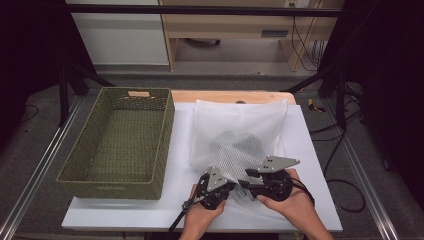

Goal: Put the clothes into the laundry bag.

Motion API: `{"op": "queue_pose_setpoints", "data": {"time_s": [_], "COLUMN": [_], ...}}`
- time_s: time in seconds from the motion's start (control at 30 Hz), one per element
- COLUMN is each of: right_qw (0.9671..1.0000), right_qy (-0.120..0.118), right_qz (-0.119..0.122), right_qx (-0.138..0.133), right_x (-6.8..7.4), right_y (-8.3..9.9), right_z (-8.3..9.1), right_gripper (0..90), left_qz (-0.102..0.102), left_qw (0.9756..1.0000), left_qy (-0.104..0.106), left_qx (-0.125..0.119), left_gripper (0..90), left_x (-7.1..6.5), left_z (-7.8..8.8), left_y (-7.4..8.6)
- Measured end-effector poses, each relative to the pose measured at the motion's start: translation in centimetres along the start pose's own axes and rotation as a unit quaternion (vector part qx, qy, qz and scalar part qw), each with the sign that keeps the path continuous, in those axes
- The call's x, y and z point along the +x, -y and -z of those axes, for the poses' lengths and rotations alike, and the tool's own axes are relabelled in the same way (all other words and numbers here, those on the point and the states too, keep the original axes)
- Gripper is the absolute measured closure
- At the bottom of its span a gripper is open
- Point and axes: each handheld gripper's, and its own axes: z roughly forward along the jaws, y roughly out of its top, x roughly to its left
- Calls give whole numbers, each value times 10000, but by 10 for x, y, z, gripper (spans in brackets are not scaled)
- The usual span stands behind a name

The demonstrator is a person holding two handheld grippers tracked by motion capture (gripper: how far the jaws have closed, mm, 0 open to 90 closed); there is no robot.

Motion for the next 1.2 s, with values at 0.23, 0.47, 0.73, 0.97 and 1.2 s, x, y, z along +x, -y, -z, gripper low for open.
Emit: {"op": "queue_pose_setpoints", "data": {"time_s": [0.23, 0.47, 0.73, 0.97, 1.2], "right_qw": [9989, 9965, 9964, 9944, 9892], "right_qy": [272, 541, 568, 668, 970], "right_qz": [323, 497, 454, 715, 932], "right_qx": [186, 397, 437, 406, 576], "right_x": [0, 0, -3, 3, 4], "right_y": [11, 19, 18, 20, 22], "right_z": [-3, -8, -9, -16, -26], "right_gripper": [417, 597, 722, 435, 557], "left_qz": [-12, 28, 59, 108, 157], "left_qw": [10000, 10000, 10000, 9999, 9999], "left_qy": [-11, -28, -20, 11, 29], "left_qx": [17, 24, 25, 17, -1], "left_gripper": [900, 900, 900, 900, 900], "left_x": [0, 0, -1, 1, 1], "left_z": [-1, -3, -4, -4, -5], "left_y": [-1, -1, -2, -3, -3]}}
